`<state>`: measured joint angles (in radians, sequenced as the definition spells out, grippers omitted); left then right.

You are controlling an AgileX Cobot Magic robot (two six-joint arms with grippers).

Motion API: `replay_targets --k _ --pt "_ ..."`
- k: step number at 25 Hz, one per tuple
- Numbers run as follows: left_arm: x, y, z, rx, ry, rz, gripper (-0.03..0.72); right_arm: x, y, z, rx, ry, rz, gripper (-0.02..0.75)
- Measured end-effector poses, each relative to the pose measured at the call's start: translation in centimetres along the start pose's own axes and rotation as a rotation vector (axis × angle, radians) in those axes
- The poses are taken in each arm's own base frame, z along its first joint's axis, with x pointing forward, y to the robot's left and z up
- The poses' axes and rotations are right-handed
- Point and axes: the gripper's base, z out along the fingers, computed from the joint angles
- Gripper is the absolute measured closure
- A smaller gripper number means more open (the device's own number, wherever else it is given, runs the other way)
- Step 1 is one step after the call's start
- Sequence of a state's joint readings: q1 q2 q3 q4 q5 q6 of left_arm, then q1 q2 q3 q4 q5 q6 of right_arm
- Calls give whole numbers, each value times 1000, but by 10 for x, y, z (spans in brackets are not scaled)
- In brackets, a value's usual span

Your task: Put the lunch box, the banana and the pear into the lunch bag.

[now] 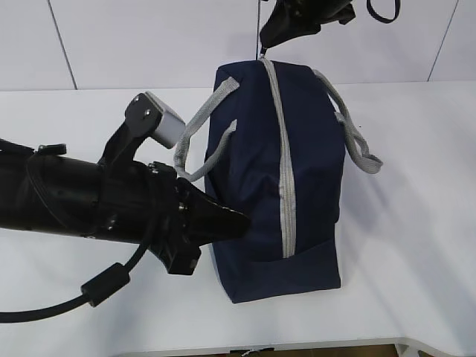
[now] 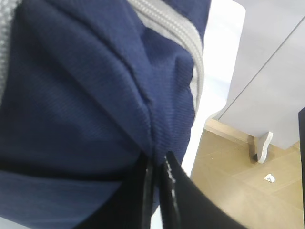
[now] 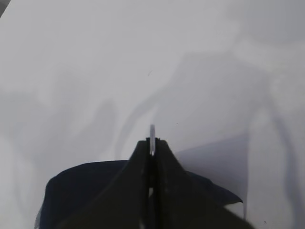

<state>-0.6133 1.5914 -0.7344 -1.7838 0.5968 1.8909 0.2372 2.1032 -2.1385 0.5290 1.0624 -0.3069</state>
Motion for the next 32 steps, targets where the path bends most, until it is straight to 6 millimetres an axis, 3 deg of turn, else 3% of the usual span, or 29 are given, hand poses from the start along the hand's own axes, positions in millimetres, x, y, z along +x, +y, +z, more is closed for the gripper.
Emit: replay_targets --k 9,32 --pt "0 0 0 1 2 3 704 -1 -9 17 6 14 27 720" --pt "1 1 0 -15 9 2 704 20 -35 62 35 126 55 720"
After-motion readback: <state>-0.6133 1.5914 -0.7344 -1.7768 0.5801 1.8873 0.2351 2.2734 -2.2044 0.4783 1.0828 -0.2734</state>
